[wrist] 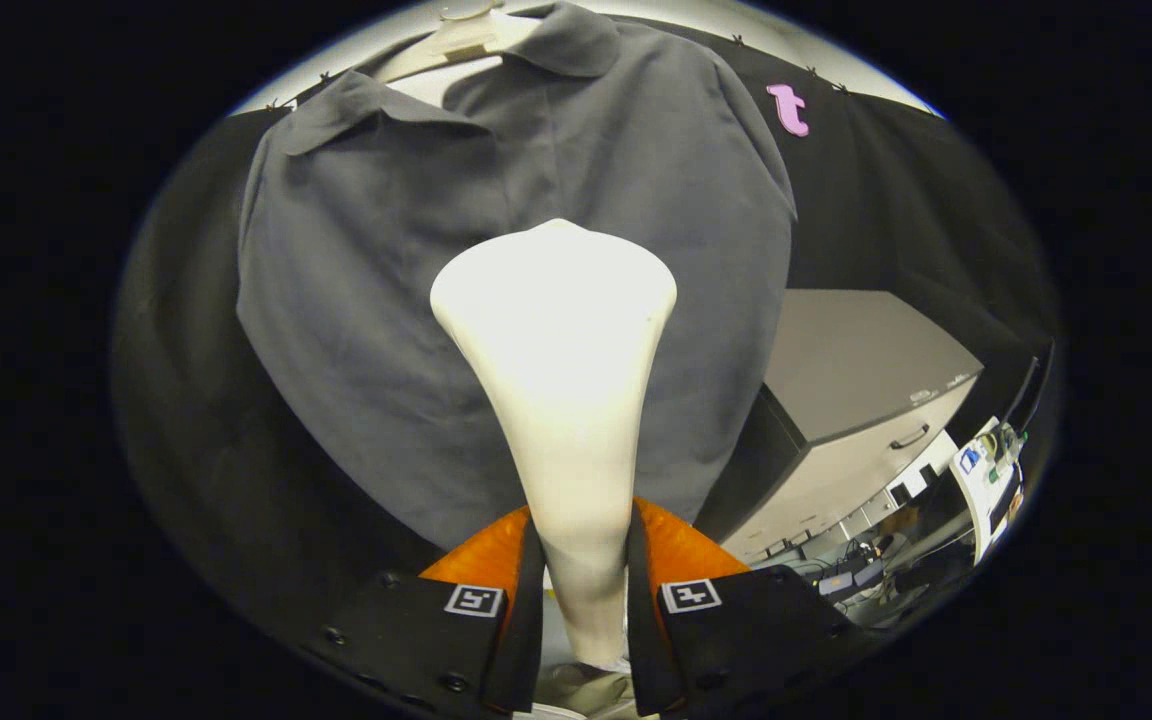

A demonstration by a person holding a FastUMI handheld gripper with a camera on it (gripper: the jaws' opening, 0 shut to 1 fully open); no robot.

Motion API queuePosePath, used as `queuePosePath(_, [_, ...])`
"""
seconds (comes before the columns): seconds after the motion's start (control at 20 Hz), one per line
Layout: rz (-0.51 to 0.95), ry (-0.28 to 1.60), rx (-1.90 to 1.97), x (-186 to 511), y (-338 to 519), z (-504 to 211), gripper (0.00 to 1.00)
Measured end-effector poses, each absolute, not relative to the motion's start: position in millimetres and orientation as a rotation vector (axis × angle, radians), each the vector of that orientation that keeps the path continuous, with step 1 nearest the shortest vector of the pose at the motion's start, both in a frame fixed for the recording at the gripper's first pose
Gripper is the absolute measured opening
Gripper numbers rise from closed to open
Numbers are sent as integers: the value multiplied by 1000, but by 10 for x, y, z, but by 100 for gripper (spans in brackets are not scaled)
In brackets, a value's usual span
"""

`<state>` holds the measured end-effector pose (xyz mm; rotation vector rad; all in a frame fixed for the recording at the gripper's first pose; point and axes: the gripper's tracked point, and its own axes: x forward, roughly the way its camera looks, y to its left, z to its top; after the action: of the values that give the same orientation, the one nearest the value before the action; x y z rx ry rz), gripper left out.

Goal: Iron the clothes twice with a garment steamer, once on the left side and once on the right side.

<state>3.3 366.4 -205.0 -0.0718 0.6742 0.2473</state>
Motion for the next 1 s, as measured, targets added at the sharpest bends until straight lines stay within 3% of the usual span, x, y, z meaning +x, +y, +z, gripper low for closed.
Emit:
queuePosePath(0.4, [325,566,-120,75,4171,-1611,43])
queuePosePath(1.0, [316,583,-201,138,4379,-1773,43])
